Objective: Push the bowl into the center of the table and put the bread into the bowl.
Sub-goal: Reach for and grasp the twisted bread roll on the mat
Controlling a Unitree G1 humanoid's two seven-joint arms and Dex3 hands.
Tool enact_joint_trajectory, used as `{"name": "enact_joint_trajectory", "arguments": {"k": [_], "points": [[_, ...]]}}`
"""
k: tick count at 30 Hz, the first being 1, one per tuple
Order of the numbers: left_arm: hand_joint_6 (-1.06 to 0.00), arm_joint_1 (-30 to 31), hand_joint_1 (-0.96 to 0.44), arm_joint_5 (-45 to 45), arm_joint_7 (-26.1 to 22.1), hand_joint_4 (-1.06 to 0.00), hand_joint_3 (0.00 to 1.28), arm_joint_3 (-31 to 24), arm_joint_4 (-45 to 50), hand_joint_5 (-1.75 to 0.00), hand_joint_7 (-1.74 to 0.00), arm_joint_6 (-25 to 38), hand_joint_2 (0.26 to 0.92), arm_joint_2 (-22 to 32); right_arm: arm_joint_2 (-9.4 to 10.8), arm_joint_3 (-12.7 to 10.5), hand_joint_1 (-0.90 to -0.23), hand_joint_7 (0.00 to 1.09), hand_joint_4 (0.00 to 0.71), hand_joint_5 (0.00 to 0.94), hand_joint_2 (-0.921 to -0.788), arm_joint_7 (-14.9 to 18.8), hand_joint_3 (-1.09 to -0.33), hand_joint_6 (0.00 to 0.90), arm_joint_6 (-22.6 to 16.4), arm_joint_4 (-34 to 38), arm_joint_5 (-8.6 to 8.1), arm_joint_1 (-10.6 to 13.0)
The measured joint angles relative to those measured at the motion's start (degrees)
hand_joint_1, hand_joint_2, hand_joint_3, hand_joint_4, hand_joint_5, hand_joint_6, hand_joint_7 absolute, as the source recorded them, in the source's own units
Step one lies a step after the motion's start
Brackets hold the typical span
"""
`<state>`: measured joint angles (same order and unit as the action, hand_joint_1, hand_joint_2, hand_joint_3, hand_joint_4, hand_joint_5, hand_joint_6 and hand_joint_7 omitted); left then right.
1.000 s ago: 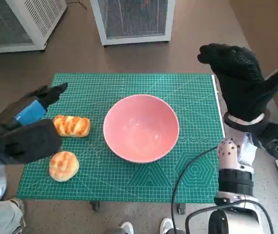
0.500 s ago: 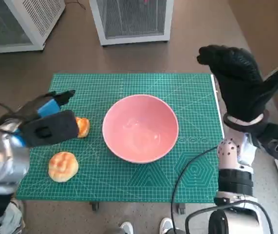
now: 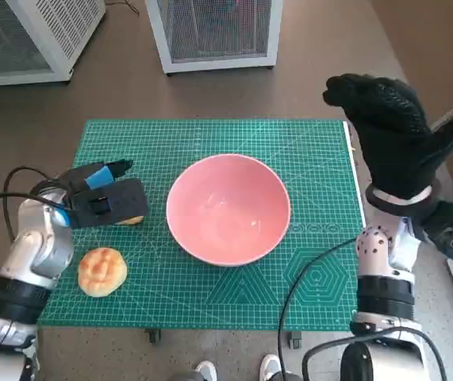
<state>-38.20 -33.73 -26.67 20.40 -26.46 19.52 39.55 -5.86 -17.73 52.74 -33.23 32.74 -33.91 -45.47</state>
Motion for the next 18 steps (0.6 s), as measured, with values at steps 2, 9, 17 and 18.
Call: {"name": "enact_joint_trajectory", "arguments": {"k": [2, 9, 17, 18], "points": [[-0.30, -0.66, -0.01, -0.12, -0.01, -0.17, 0.03, 0.30, -1.72, -0.01, -0.03, -0.42, 0.783, -0.49, -0.17, -0.01, -0.529, 0.01, 0.274, 0.004, -0.921, 0.00, -0.561, 0.373, 0.07, -0.53, -0.05, 0.23], [-0.36, -2.57, -0.02, -0.77, -0.18, -0.21, 0.04, 1.88, -6.85, -0.02, -0.05, -1.63, 0.812, -1.72, -0.62, -0.05, -0.530, 0.01, 0.278, 0.004, -0.921, -0.01, -0.559, 0.374, 0.73, -2.04, -0.22, 1.17], [-0.53, -5.25, -0.02, -2.68, 2.17, -0.40, 0.04, 4.09, -15.62, -0.07, -0.12, -5.06, 0.838, -3.32, -0.75, -0.21, -0.531, 0.01, 0.280, 0.004, -0.921, -0.04, -0.557, 0.376, 1.48, -2.89, -0.28, 1.65], [-0.59, -5.67, -0.02, -2.96, 2.82, -0.52, 0.04, 4.40, -16.87, -0.12, -0.15, -5.72, 0.846, -3.59, -0.75, -0.23, -0.532, 0.01, 0.281, 0.004, -0.921, -0.05, -0.556, 0.377, 1.59, -3.05, -0.29, 1.71]]}}
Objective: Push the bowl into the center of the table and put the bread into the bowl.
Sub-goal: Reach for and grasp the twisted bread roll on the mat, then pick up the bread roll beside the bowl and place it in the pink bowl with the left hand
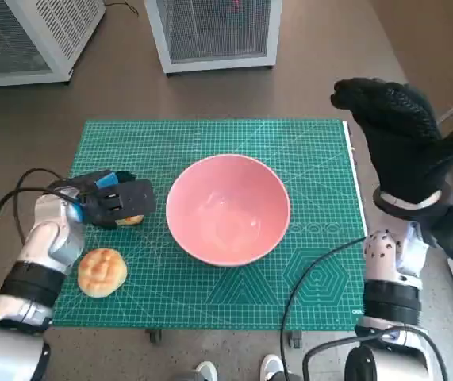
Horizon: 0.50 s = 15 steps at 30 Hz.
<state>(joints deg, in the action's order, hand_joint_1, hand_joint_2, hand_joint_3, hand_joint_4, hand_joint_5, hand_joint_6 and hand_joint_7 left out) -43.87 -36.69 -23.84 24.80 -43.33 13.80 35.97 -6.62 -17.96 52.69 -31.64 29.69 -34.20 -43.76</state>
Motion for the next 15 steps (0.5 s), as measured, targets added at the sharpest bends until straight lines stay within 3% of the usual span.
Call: {"name": "enact_joint_trajectory", "arguments": {"k": [1, 2, 3, 6, 10, 15], "points": [[-0.62, -0.31, -0.01, -0.38, 0.60, -0.59, 0.04, 0.28, -0.92, -0.15, -0.16, -0.48, 0.852, -0.16, 0.00, 0.00, -0.532, 0.01, 0.281, 0.004, -0.921, 0.00, -0.556, 0.377, 0.11, -0.11, -0.01, 0.02], [-0.65, -0.60, 0.06, -0.79, 1.20, -0.60, 0.06, 0.57, -1.78, -0.38, -0.19, -0.98, 0.866, -0.28, 0.00, 0.00, -0.532, 0.01, 0.281, 0.004, -0.921, 0.00, -0.556, 0.377, 0.28, -0.26, -0.03, 0.05], [-0.64, -1.02, 0.17, -1.19, 1.87, -0.59, 0.09, 0.92, -2.78, -0.72, -0.30, -1.57, 0.886, -0.38, 0.00, -0.01, -0.532, 0.01, 0.282, 0.004, -0.921, 0.00, -0.555, 0.377, 0.45, -0.43, -0.09, 0.09], [-0.59, -2.14, 0.06, -2.04, 3.41, -0.60, 0.13, 1.69, -5.04, -1.18, -0.83, -2.87, 0.909, -0.48, 0.00, -0.04, -0.530, 0.01, 0.282, 0.004, -0.921, 0.00, -0.555, 0.378, 0.79, -0.76, -0.51, 0.14], [-0.62, -3.04, 0.01, -3.21, 4.35, -0.57, 0.14, 2.23, -6.53, -1.40, -0.97, -3.69, 0.917, -0.46, -0.01, -0.05, -0.531, 0.01, 0.282, 0.003, -0.921, 0.01, -0.554, 0.378, 0.84, -1.06, -0.71, 0.33], [-0.67, -3.21, 0.00, -3.66, 4.47, -0.53, 0.14, 2.33, -6.63, -1.46, -0.99, -4.24, 0.916, -0.33, -0.03, -0.05, -0.533, 0.01, 0.280, 0.002, -0.921, 0.02, -0.553, 0.377, 0.84, -1.18, -1.02, 0.44]]}}
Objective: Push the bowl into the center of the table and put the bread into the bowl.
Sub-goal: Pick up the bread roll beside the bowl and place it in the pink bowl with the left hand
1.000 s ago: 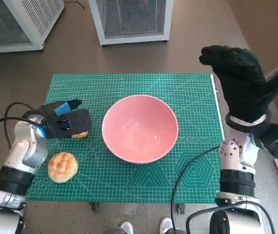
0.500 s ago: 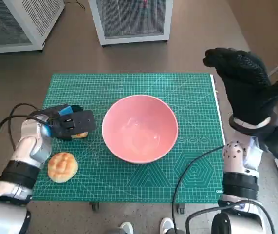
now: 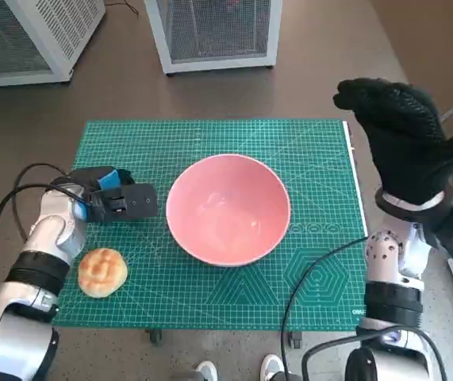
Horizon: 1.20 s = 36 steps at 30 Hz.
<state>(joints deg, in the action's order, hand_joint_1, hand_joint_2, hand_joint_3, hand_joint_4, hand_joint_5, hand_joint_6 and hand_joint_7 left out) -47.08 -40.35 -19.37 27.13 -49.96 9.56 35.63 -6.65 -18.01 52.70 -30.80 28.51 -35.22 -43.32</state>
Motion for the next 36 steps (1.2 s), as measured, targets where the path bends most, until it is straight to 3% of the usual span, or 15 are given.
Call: {"name": "enact_joint_trajectory", "arguments": {"k": [13, 27, 36], "points": [[-0.66, 0.85, 0.00, 0.51, -3.57, -0.57, 0.11, -2.50, 9.12, -1.34, -1.09, 1.61, 0.918, 2.53, -0.07, 0.04, -0.529, 0.01, 0.278, 0.000, -0.921, 0.08, -0.551, 0.376, -0.01, -0.02, -0.46, 0.03], [-0.67, 5.54, 0.00, 2.52, -7.59, -0.67, 0.07, -12.49, 39.11, -1.20, -1.13, 9.15, 0.915, 5.57, -0.17, 0.04, -0.522, 0.00, 0.278, 0.000, -0.921, 0.14, -0.547, 0.375, -0.01, 0.06, -0.55, 0.03], [-0.67, 10.41, 0.00, 3.95, -6.59, -0.75, 0.05, -17.54, 58.49, -1.11, -1.11, 8.31, 0.902, 4.36, -0.33, 0.01, -0.518, 0.00, 0.278, 0.000, -0.921, 0.17, -0.546, 0.376, -0.01, 0.29, -0.55, 0.02]]}}
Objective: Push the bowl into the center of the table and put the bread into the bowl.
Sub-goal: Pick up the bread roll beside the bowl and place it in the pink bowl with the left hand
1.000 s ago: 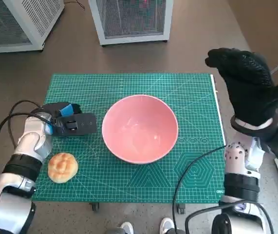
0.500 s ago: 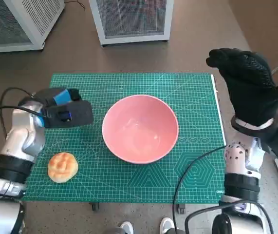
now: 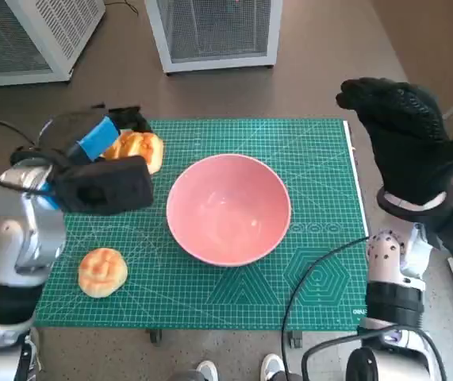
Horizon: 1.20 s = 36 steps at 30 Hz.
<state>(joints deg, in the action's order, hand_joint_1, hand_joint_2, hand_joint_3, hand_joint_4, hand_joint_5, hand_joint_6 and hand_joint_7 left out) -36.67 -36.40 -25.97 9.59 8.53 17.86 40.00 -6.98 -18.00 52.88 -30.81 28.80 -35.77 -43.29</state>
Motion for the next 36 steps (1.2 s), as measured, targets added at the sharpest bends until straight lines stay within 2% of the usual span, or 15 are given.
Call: {"name": "enact_joint_trajectory", "arguments": {"k": [7, 13, 22, 36], "points": [[-0.69, 1.48, 0.00, 0.61, 1.80, -0.79, 0.04, -0.13, 9.03, -1.09, -1.07, -4.85, 0.896, -2.94, -0.59, 0.02, -0.518, 0.00, 0.277, 0.000, -0.921, 0.39, -0.546, 0.376, 0.02, 0.31, -0.01, 0.01], [-0.71, 1.95, 0.00, 1.22, 1.42, -0.78, 0.04, 2.19, 10.57, -1.10, -1.05, -8.64, 0.897, -5.14, -0.68, 0.00, -0.518, 0.00, 0.280, 0.001, -0.921, 0.63, -0.545, 0.377, 0.03, 0.36, -0.04, 0.02], [-0.70, 2.04, 0.00, 0.72, 1.13, -0.78, 0.03, 6.84, 6.01, -1.13, -1.04, -14.93, 0.906, -8.15, -1.17, -0.11, -0.520, 0.00, 0.281, 0.001, -0.921, 0.73, -0.545, 0.379, 0.06, 0.33, -0.09, 0.31], [-0.72, 1.98, 0.00, -2.51, 1.07, -0.78, 0.02, 10.94, -1.44, -1.17, -0.96, -16.92, 0.909, -11.52, -1.72, -0.36, -0.514, 0.00, 0.282, 0.001, -0.921, 0.80, -0.545, 0.381, -0.12, 0.33, -0.06, 0.89]]}}
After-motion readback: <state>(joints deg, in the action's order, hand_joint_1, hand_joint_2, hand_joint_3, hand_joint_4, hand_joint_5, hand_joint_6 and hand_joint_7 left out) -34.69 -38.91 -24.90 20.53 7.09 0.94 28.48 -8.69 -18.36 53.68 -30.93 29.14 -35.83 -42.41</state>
